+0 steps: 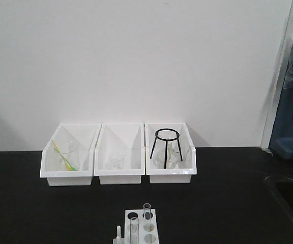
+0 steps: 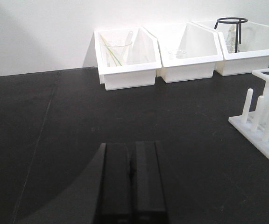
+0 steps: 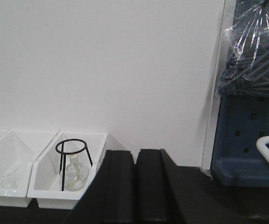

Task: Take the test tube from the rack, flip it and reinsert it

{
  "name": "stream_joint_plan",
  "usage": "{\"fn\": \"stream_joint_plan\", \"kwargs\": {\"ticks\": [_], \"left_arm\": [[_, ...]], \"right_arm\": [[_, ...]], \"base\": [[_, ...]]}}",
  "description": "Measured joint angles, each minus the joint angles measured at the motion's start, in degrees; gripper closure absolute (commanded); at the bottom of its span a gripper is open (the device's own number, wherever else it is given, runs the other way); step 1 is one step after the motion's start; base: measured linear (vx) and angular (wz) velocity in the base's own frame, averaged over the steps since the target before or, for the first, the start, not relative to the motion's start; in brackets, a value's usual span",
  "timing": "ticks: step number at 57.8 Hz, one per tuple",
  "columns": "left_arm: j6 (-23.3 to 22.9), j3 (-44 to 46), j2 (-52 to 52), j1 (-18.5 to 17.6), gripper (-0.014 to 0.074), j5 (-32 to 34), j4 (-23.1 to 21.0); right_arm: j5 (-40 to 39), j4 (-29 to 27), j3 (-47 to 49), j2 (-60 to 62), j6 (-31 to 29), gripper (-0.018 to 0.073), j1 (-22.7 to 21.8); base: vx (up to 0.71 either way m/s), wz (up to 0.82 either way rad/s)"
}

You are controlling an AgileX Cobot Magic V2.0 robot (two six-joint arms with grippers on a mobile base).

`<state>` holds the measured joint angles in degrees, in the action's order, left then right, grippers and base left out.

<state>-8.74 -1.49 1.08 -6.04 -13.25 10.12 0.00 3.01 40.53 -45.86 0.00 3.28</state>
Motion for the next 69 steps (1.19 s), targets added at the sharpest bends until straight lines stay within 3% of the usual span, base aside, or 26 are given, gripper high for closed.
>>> {"fn": "stream_joint_plan", "kwargs": {"ticks": [13, 21, 37, 43, 55, 62, 69], "left_arm": [[0.0, 0.0, 0.0, 0.0, 0.0602, 0.0, 0.0], [0.0, 0.0, 0.0, 0.0, 0.0602, 0.0, 0.0], [0.0, 0.0, 0.0, 0.0, 0.0602, 0.0, 0.0], [0.0, 0.0, 0.0, 0.0, 0.0602, 0.0, 0.0], [0.0, 0.0, 0.0, 0.0, 0.0602, 0.0, 0.0], [0.0, 0.0, 0.0, 0.0, 0.0602, 0.0, 0.0], [0.0, 0.0, 0.0, 0.0, 0.0602, 0.0, 0.0]], "right_arm": [[2.3, 0.0, 0.0, -0.1, 0.0, 0.0038, 0.0], [2.3, 0.0, 0.0, -0.1, 0.0, -0.0052, 0.0], [-4.1, -2.7, -1.6, -0.4, 3.2, 0.0015, 0.1], [-9.7, -3.0, -7.4, -1.2, 3.4, 0.0067, 2.9], [-22.1, -2.3, -20.6, -9.9, 3.2, 0.0134, 17.1], [-29.8, 2.1, -23.1, -19.7, 2.6, 0.0135, 25.8], [-39.4, 7.2, -22.9, -29.6, 2.5, 0.0135, 29.7]], "base": [[0.0, 0.0], [0.0, 0.0], [0.0, 0.0], [0.0, 0.0], [0.0, 0.0], [0.0, 0.0], [0.0, 0.0]]}}
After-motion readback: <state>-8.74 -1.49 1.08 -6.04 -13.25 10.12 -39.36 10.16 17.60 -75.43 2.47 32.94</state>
